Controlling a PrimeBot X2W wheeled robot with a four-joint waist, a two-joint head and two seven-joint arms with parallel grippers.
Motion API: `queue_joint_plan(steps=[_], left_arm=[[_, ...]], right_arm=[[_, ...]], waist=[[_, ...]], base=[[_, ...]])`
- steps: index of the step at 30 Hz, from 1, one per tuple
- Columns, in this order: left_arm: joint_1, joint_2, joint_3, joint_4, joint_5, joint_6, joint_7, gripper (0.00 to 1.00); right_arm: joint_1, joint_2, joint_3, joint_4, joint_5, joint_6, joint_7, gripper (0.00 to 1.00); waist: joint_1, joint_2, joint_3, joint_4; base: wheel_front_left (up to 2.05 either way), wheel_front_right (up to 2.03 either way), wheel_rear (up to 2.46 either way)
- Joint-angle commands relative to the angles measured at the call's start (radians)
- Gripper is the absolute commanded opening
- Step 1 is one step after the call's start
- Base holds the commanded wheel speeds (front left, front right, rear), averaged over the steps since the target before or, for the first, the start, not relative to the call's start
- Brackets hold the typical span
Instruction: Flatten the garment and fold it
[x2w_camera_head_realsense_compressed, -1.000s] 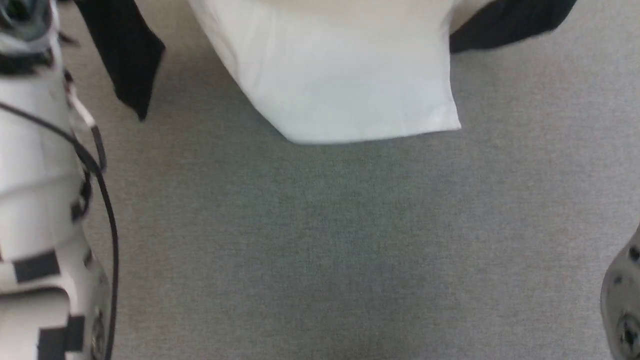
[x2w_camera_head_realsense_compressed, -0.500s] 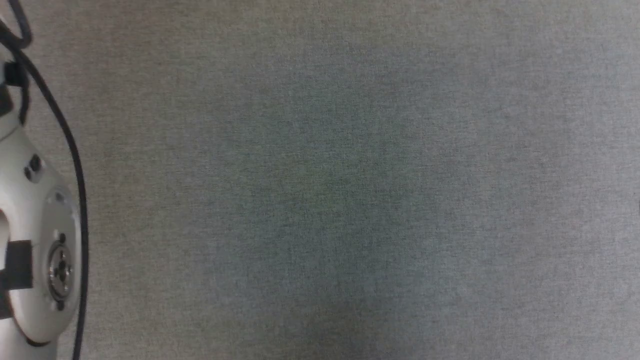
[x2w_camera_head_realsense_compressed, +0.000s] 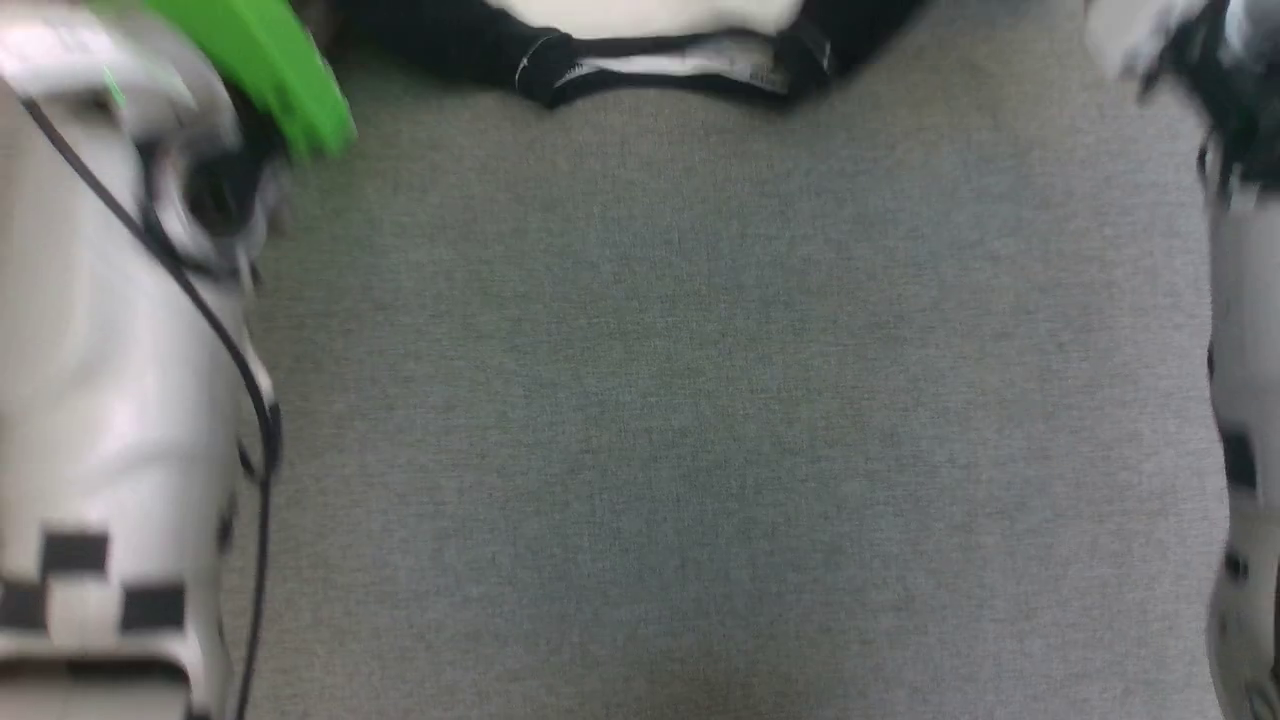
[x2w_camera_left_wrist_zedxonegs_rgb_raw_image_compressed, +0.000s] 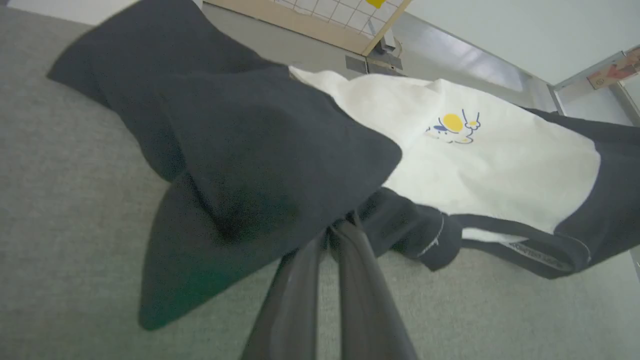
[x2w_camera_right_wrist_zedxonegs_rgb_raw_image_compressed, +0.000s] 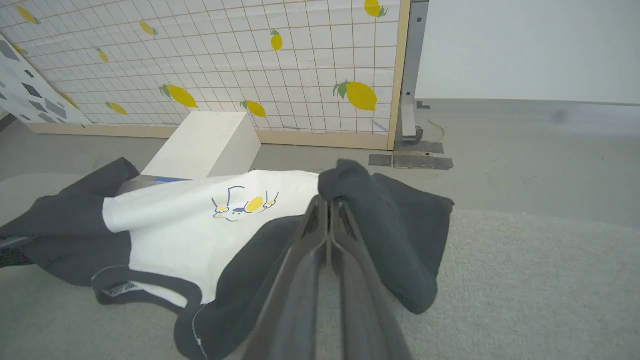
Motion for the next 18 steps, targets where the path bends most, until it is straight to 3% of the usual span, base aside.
queue_joint_plan(steps=[1, 4, 8, 18], left_arm=[[0.078, 0.012, -0.009, -0.025, -0.02, -0.012, 0.031, 0.0], [0.236, 0.027, -0.024, -0.109, -0.056, -0.023, 0.1, 0.0], [0.433, 0.045, -0.012, -0.26, -0.095, 0.0, 0.14, 0.0], [0.781, 0.056, 0.092, -0.58, -0.142, 0.094, 0.099, 0.0]], right_arm=[[0.068, -0.028, 0.01, -0.035, 0.009, -0.001, 0.018, 0.0], [0.219, -0.063, 0.008, -0.119, 0.023, -0.001, 0.065, 0.0], [0.414, -0.07, -0.048, -0.25, 0.025, -0.001, 0.118, 0.0], [0.738, 0.054, -0.243, -0.538, -0.01, -0.001, 0.195, 0.0]], waist=[[0.0, 0.0, -0.084, 0.023], [0.0, 0.0, -0.136, 0.035], [0.0, 0.0, -0.193, 0.05], [0.0, 0.0, -0.277, 0.081]], base=[[0.0, 0.0, 0.0], [0.0, 0.0, 0.0], [0.0, 0.0, 0.0], [0.0, 0.0, 0.0]])
